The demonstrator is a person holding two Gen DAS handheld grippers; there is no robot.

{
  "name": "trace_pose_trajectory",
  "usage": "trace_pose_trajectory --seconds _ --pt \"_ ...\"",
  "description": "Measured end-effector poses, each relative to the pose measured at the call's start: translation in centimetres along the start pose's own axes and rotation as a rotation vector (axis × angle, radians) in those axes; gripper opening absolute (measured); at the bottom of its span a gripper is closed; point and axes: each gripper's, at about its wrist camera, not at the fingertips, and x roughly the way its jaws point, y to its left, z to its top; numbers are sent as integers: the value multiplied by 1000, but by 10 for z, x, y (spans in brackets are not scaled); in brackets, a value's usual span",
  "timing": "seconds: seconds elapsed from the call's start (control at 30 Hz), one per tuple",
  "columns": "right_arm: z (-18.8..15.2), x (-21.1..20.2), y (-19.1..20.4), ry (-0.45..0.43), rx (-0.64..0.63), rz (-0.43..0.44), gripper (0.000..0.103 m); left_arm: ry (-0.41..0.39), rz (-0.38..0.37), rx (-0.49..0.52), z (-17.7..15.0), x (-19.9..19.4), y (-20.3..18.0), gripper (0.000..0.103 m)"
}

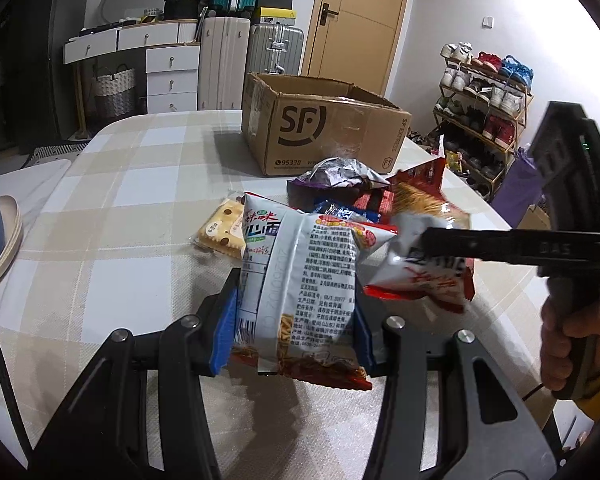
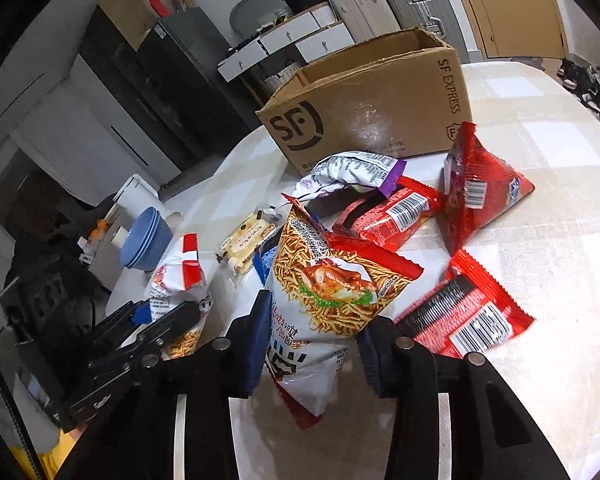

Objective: Organize snacks

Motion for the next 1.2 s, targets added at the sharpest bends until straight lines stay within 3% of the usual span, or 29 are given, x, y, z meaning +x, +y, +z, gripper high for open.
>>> trace_pose_trajectory --seconds 0.17,0.37,0.73,1.2 --pt "-7 -20 1 -43 28 40 40 10 14 -16 -1 -5 1 45" --pt "-21 -55 7 -91 -9 29 40 28 50 -1 0 -14 -3 45" --pt "-49 -118 11 -207 -30 56 40 49 33 -71 -3 -49 -15 45" --pt "-65 -137 7 -241 -12 73 40 42 13 -31 -7 -83 -43 45"
